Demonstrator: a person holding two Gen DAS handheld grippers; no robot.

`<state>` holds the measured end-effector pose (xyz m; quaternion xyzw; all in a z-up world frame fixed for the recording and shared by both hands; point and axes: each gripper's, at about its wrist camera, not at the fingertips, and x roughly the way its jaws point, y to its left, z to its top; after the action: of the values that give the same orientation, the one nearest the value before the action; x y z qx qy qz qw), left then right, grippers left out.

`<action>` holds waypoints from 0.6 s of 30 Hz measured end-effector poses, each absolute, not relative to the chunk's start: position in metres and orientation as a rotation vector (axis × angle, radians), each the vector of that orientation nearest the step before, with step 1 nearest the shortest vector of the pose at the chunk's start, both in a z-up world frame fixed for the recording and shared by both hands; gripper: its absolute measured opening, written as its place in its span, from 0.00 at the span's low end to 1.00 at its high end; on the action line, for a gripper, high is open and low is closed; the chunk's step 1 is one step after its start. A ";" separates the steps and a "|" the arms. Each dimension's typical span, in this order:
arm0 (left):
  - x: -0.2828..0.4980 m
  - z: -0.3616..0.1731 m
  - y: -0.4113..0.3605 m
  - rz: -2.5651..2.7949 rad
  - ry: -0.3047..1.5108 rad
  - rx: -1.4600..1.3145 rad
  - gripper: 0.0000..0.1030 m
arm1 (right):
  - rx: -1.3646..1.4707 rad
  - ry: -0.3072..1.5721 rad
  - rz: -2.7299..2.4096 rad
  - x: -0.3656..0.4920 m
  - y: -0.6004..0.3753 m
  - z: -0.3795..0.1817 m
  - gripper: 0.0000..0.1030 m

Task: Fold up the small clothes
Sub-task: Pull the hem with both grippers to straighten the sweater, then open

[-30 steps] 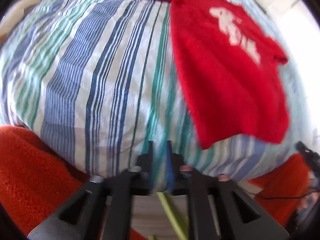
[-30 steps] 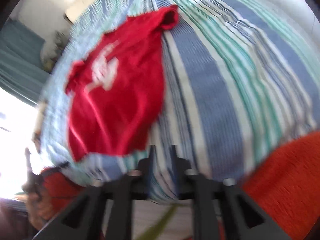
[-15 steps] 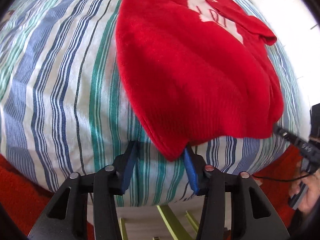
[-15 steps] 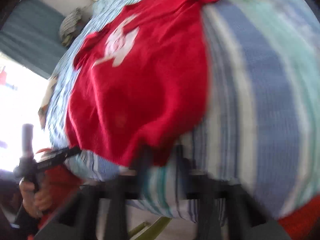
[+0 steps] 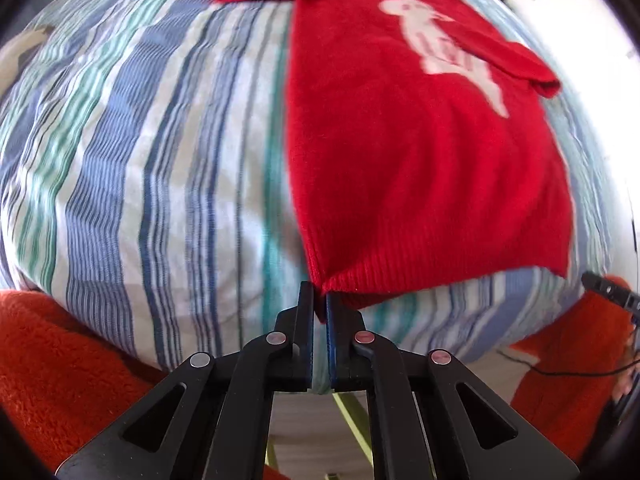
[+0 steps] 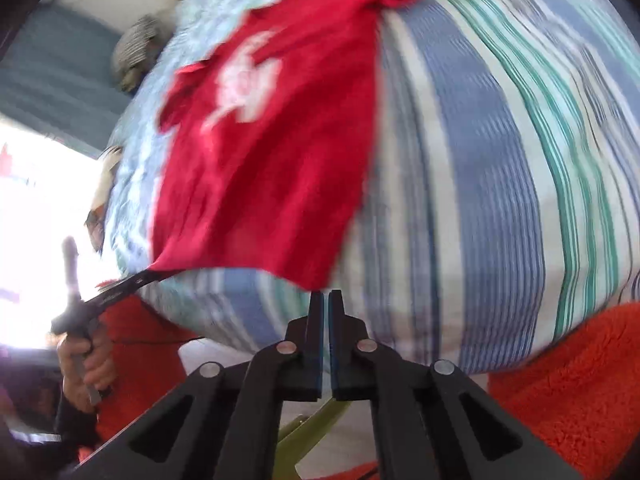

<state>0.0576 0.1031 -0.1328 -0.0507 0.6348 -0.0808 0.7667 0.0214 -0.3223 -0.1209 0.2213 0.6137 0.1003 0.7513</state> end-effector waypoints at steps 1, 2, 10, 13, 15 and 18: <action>0.062 -0.136 0.101 -0.174 1.385 -0.129 0.03 | 0.531 1.330 0.215 0.021 -0.328 -0.127 0.07; 0.063 -0.136 0.102 -0.173 1.387 -0.139 0.03 | 0.588 1.320 0.220 0.022 -0.333 -0.132 0.07; 0.059 -0.139 0.096 -0.180 1.392 -0.116 0.03 | 0.823 1.241 0.261 0.043 -0.333 -0.162 0.30; 0.062 -0.139 0.093 -0.172 1.392 -0.109 0.03 | 0.719 1.322 0.249 0.047 -0.319 -0.166 0.05; 0.061 -0.132 0.095 -0.167 1.375 -0.102 0.03 | 0.577 1.346 0.208 0.043 -0.316 -0.149 0.04; 0.057 -0.125 0.095 -0.176 1.366 -0.102 0.03 | 0.338 1.345 0.133 0.031 -0.313 -0.118 0.03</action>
<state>0.0574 0.0952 -0.1253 -0.0472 0.6298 -0.0811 0.7710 0.0309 -0.3135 -0.1185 0.1555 0.6196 0.0612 0.7669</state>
